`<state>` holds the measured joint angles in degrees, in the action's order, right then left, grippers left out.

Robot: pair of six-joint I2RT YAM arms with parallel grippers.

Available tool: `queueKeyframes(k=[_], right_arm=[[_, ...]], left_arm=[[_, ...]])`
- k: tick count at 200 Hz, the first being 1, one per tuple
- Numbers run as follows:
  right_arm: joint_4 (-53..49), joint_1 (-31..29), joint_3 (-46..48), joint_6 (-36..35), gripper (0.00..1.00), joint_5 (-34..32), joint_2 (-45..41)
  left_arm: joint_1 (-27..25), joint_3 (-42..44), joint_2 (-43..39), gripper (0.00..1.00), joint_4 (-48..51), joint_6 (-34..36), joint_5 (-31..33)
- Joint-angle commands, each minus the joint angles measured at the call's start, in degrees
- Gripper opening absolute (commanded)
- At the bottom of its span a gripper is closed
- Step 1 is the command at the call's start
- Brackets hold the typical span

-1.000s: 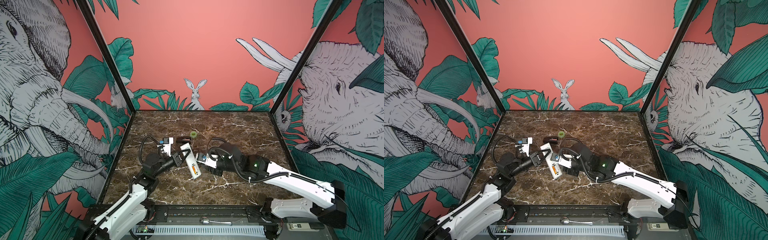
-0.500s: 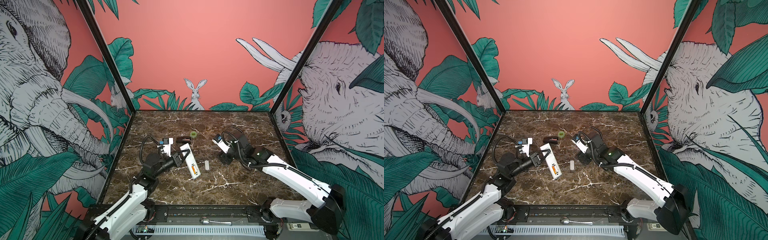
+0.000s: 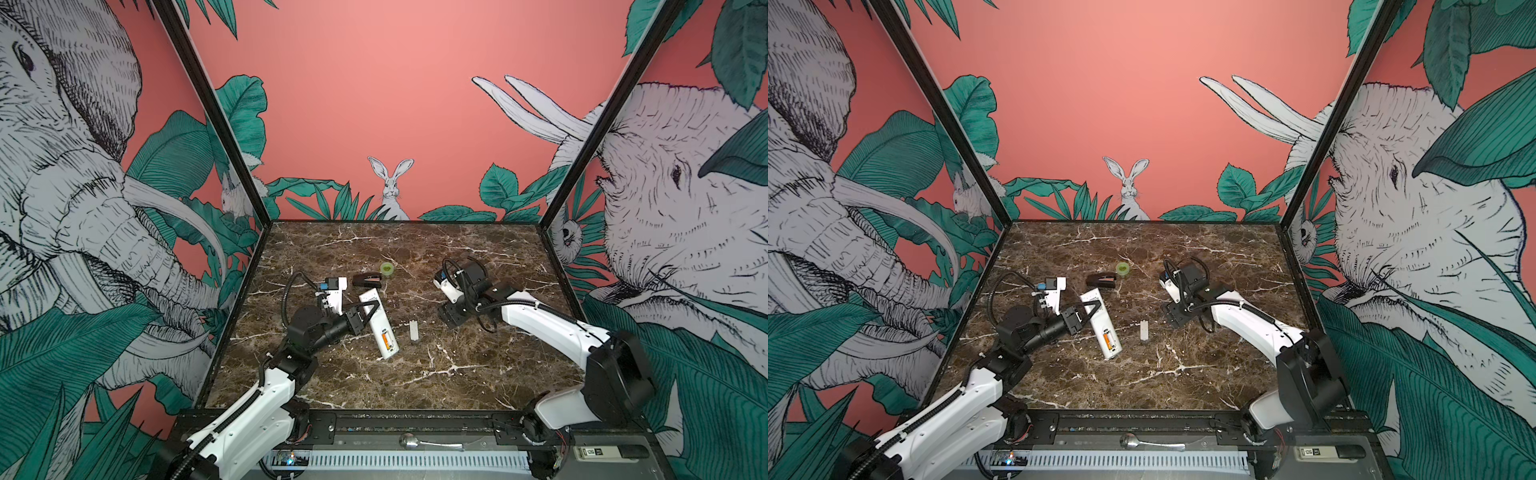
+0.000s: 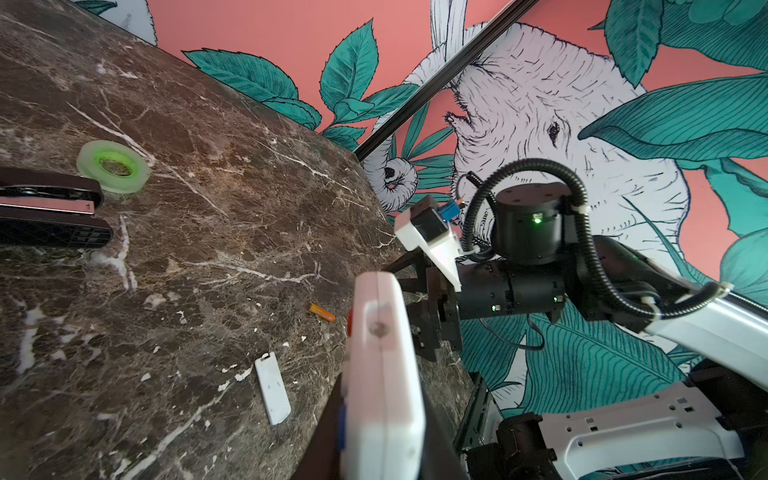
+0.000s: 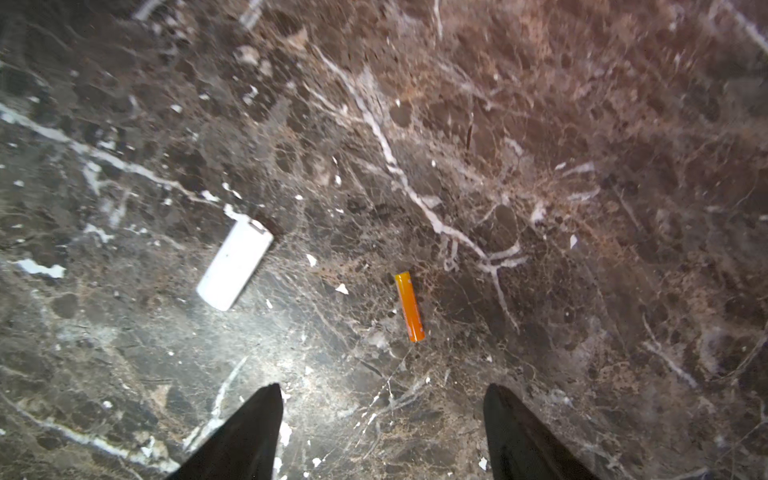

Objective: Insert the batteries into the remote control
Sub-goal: 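Open the right gripper and move it over the second orange battery, then lower the right gripper and close it on the second orange battery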

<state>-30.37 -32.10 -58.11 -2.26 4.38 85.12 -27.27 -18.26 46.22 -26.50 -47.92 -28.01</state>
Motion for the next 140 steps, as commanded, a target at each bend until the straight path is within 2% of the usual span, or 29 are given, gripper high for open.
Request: queueKeyframes(k=[1,98,140], right_arm=[[-1.44,1.89,0.01,0.90,0.78,1.64,2.19],[-1.69,3.55,-3.06,-0.45,0.75,1.51,10.65],[-2.00,3.69,-4.91,-1.04,0.69,0.80,13.32]], left_arm=[[0.19,-0.48,0.37,0.00,-0.59,1.22,0.28],[0.20,-1.01,4.23,0.00,-3.33,1.94,-0.73],[0.19,-0.99,3.32,0.00,-2.90,2.24,-0.73]])
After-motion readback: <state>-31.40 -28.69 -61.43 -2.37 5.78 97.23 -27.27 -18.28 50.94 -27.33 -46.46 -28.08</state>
